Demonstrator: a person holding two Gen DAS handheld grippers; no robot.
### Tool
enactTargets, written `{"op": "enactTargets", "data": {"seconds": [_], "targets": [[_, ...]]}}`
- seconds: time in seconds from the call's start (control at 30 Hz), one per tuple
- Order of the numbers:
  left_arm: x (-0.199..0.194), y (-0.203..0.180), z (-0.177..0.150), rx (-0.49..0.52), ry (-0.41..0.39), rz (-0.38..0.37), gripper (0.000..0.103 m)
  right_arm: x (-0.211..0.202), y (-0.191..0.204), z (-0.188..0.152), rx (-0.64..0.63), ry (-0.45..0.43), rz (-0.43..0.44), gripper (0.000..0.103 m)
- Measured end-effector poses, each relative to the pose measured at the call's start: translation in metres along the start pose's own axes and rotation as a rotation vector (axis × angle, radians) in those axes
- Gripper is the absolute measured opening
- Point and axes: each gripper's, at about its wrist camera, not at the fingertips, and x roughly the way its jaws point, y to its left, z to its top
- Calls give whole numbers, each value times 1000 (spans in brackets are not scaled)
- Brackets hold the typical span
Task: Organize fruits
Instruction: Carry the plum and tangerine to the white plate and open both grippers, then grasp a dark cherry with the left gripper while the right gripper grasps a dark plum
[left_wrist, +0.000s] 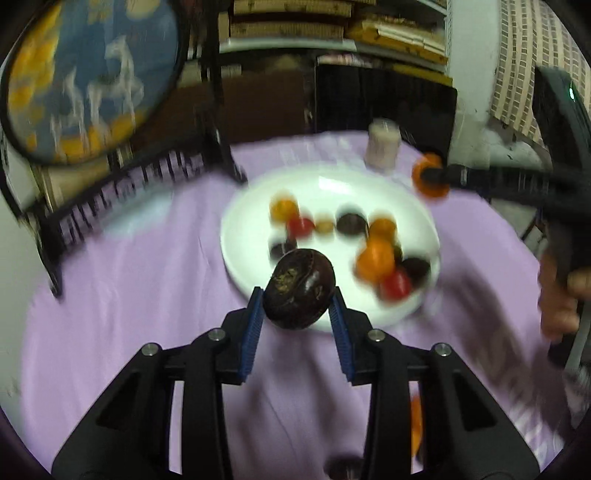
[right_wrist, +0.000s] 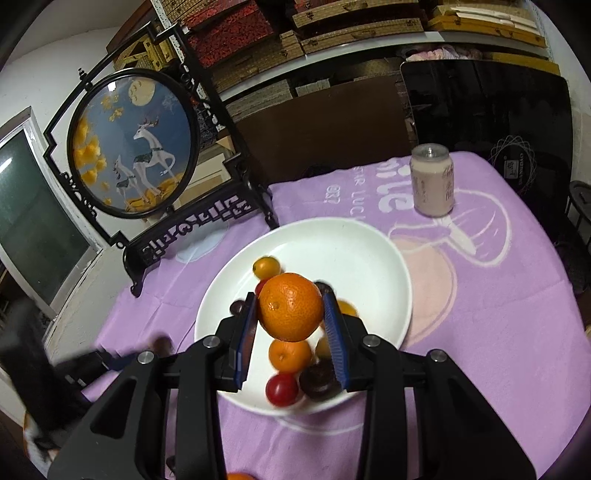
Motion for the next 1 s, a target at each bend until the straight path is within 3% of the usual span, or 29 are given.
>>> {"op": "enactTargets", "data": {"seconds": [0.1,0.23,0.4,0.43,0.5,0.63,0.9,1.0], "targets": [[24,-2,39,-26,4,6,36,12,-3,13,14,11,-17,36],[90,-11,73,-68,68,6,36,45,-10,28,25,44,-73,36],[157,-11,90,-129,148,9,37,88,-32,30,60,123,-126,37],[162,-11,92,-123,130,17,39,94,-36,29,66,141,-124,37],[165,-13,94,-93,113,53,42,101,-42,29,82,159,-127,38],[159,-9,96,-107,111,39,52,104,-47,30,104,154,-113,41],[97,4,82,-128,45,55,53,58,-28,22,92,98,-89,44],[65,6,60,-121,20,76,67,37,-18,7,88,81,-66,45]]}}
